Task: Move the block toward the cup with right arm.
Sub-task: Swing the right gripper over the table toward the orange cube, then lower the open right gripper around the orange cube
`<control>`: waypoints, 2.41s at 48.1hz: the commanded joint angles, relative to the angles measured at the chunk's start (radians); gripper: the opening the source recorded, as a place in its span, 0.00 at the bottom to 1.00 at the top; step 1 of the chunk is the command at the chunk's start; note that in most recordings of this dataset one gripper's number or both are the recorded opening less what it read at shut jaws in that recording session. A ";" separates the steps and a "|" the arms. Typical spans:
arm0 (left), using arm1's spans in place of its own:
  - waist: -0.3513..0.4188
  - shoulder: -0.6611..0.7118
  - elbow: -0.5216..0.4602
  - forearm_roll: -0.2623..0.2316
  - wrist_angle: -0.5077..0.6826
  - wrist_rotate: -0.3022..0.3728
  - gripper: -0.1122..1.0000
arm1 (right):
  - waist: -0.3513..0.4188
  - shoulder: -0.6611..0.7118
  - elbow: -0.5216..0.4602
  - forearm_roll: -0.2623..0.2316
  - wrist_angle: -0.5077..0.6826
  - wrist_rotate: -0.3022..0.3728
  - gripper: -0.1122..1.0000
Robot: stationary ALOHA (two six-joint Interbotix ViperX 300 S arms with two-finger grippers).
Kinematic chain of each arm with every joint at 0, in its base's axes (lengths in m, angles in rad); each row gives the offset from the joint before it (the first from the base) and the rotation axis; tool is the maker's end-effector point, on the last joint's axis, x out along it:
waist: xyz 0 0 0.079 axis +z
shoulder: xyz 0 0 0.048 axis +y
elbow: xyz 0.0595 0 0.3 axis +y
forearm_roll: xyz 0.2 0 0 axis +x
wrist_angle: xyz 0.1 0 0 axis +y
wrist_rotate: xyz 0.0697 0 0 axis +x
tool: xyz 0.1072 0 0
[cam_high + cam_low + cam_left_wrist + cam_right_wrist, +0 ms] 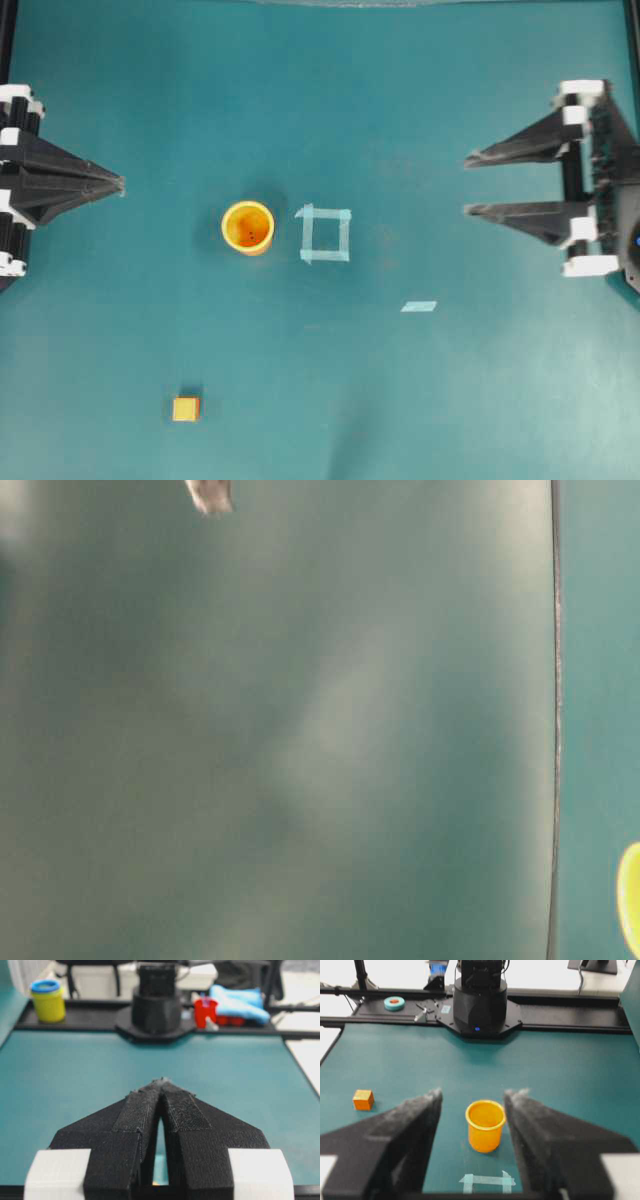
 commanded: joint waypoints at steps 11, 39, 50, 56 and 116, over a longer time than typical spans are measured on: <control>0.002 0.009 -0.028 0.002 -0.003 -0.002 0.10 | -0.002 0.212 -0.186 -0.032 0.041 -0.002 0.62; 0.002 0.012 -0.026 0.003 0.012 -0.002 0.10 | 0.091 0.696 -0.687 -0.160 0.446 -0.009 0.62; 0.002 0.012 -0.026 0.002 0.014 -0.002 0.10 | 0.156 0.799 -0.838 -0.176 0.549 -0.052 0.62; 0.002 0.014 -0.026 0.003 0.014 -0.003 0.10 | 0.183 0.839 -0.879 -0.176 0.555 -0.075 0.62; 0.002 0.014 -0.026 0.003 0.014 -0.014 0.10 | 0.261 1.114 -1.003 0.044 0.284 0.052 0.61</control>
